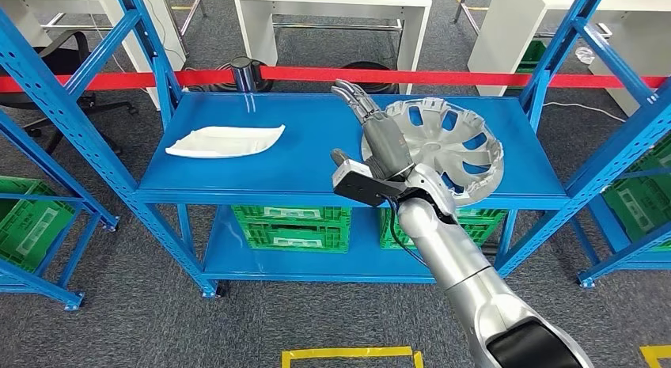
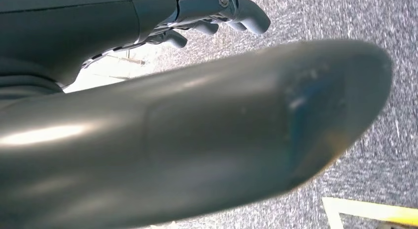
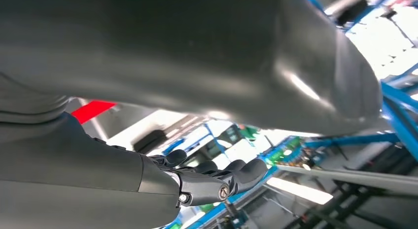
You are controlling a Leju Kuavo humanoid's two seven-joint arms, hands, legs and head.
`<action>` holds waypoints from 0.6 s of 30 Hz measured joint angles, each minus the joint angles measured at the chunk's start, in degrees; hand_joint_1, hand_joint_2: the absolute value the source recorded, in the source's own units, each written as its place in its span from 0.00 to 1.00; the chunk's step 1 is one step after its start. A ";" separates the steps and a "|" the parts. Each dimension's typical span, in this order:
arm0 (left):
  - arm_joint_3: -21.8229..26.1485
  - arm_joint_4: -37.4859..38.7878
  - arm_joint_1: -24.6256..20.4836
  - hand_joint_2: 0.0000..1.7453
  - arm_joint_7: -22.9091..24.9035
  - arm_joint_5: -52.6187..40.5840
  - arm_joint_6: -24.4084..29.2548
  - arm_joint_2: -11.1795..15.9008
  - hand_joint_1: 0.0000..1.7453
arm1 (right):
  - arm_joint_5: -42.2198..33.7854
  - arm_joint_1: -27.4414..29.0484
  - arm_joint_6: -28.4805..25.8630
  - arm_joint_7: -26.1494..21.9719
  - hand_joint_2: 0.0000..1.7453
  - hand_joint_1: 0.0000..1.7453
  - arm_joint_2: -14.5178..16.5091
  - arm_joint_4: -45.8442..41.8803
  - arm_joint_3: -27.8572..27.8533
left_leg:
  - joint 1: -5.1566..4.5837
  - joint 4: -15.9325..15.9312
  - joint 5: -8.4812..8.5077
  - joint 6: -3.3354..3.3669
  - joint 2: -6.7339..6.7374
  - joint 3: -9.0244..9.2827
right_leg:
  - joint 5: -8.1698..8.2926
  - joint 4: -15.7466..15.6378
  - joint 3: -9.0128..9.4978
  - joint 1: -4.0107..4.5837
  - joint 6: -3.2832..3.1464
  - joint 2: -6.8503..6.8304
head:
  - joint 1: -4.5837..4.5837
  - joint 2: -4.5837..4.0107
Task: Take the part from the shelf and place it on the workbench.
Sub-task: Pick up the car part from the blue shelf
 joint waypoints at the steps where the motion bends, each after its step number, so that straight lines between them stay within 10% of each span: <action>1: -0.01 0.01 0.00 0.00 0.00 -0.09 -0.23 -0.02 0.00 | 0.74 -0.64 -0.61 0.60 0.00 0.00 0.05 1.60 0.33 | 0.01 -0.01 0.01 -0.01 0.00 0.01 | 0.00 0.00 0.01 0.00 0.00 0.00 | -0.01 0.00; 14: -0.46 0.05 -0.02 0.00 0.00 -1.91 -0.93 -0.06 0.00 | 7.94 -5.31 -4.93 5.78 0.00 0.00 0.25 14.83 2.67 | 0.04 -0.06 0.02 -0.04 0.00 0.05 | 0.00 0.01 0.00 0.00 0.00 0.00 | 0.00 0.00; 18: -0.50 0.05 -0.03 0.00 0.00 -2.03 -0.75 -0.07 0.00 | 8.89 -6.11 -5.98 6.23 1.00 0.00 0.32 17.74 2.86 | 0.04 -0.07 0.02 -0.04 0.01 0.05 | 0.00 0.01 0.00 0.01 0.00 0.00 | -0.01 0.00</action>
